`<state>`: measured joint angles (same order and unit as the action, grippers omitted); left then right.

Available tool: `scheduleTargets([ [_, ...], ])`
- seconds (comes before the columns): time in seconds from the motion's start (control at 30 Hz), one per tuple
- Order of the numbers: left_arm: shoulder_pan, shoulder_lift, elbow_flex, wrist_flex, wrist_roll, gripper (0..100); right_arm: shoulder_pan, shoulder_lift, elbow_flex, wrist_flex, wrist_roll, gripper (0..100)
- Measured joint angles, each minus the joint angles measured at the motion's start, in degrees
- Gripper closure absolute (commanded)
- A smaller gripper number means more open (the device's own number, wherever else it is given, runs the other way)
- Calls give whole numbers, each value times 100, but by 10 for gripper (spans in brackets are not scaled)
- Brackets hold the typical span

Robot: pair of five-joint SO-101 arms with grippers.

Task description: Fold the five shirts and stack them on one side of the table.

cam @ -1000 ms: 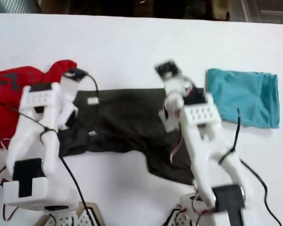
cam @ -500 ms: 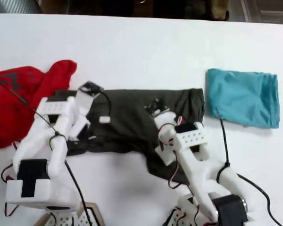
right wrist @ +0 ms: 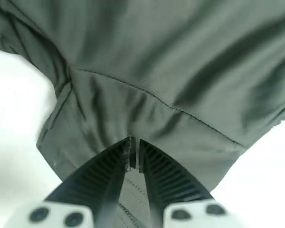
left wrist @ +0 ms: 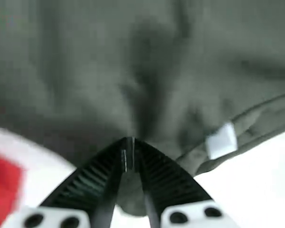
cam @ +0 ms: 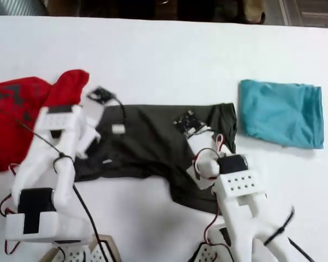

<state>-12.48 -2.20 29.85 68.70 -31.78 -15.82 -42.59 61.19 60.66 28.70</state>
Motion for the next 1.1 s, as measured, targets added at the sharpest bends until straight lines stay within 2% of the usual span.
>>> scheduleTargets([
  [0.13,-193,9,-1169,818,0,959,0,-105,0,-237,-149,865],
  [0.27,-273,9,-1433,941,-9,959,-492,255,0,-870,-800,847],
  [0.37,-598,9,-1204,571,88,959,-1090,853,-62,-1160,-1169,847],
  [0.5,-1125,18,-747,132,519,959,-1477,1846,-580,-1187,-1380,847],
  [0.8,-1266,18,-589,-149,624,959,-1644,3367,-1486,-897,-1389,851],
  [0.87,-1275,18,-563,-246,624,959,-1653,3516,-1512,-932,-1389,889],
  [0.93,-1266,18,-563,-290,624,959,-1644,3578,-1538,-932,-1389,978],
  [1.1,-1196,202,-563,-299,642,959,-1609,3508,-1574,-765,-1389,976],
])
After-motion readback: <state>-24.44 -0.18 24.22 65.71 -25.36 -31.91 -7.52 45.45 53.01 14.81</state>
